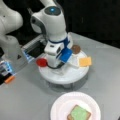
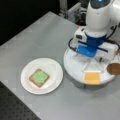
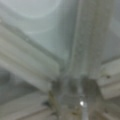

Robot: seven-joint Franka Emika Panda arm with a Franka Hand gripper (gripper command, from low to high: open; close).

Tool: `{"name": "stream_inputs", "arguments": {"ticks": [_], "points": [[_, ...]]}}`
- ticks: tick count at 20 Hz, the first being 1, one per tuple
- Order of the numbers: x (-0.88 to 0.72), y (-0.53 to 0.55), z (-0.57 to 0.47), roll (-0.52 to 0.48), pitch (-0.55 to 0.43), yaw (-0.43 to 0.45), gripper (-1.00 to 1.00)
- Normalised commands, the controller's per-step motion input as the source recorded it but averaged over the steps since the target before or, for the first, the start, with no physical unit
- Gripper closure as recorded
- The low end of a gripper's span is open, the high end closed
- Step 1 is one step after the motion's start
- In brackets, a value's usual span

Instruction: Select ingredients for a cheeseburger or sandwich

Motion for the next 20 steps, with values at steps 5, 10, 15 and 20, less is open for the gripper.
{"name": "stream_inputs", "arguments": {"ticks": [5, 10, 15, 20], "points": [[-0.30, -0.18, -0.18, 0.155, -0.197, 0.141, -1.00], [-0.28, -0.14, -0.26, 0.177, -0.166, 0.299, -1.00], [-0.21, -0.09, -0.24, 0.182, -0.090, 0.396, -1.00], [-0.07, -0.06, -0.19, 0.119, -0.024, 0.446, -1.00]]}}
